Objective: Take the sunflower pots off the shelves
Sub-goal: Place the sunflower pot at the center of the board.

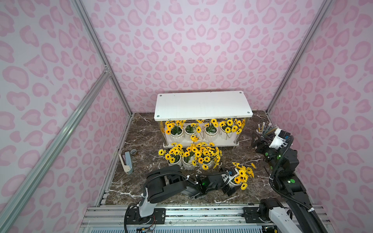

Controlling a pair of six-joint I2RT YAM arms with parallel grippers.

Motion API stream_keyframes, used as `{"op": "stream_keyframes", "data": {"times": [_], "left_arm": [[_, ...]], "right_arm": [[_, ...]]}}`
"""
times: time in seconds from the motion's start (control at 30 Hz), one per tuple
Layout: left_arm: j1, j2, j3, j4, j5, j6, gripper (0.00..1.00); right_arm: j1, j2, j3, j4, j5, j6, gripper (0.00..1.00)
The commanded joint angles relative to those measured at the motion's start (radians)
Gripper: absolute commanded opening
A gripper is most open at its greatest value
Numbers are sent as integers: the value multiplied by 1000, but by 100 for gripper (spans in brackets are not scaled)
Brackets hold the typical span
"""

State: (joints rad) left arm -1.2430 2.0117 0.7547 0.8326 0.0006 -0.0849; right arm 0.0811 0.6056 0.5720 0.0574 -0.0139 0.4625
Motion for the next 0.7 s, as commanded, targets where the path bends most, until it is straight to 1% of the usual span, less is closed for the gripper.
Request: {"op": "stream_keyframes", "data": {"times": [0.0, 0.07, 0.23, 0.33, 0.4, 0.5, 0.6, 0.67], "left_arm": [[10, 19, 2, 153, 3, -4, 4], [14, 35, 0, 165, -13, -2, 4], [23, 74, 11, 180, -12, -13, 4], [23, 100, 2, 197, -26, -35, 4], [20, 100, -25, 223, -50, -52, 7], [10, 100, -57, 256, -104, -64, 23], [-5, 107, -53, 242, -137, -55, 44], [-13, 111, -48, 232, -156, -45, 53]], "right_arm": [[0, -16, -8, 18, -13, -17, 84], [1, -12, -6, 9, -14, -24, 84], [0, -2, -10, 10, -38, -25, 84], [1, -4, -21, 13, -39, -24, 86], [0, -4, -24, 12, -45, -24, 87], [0, -4, -25, 6, -52, -26, 89], [1, -1, -25, 7, -61, -27, 91], [1, 2, -21, 2, -65, -28, 92]]}}
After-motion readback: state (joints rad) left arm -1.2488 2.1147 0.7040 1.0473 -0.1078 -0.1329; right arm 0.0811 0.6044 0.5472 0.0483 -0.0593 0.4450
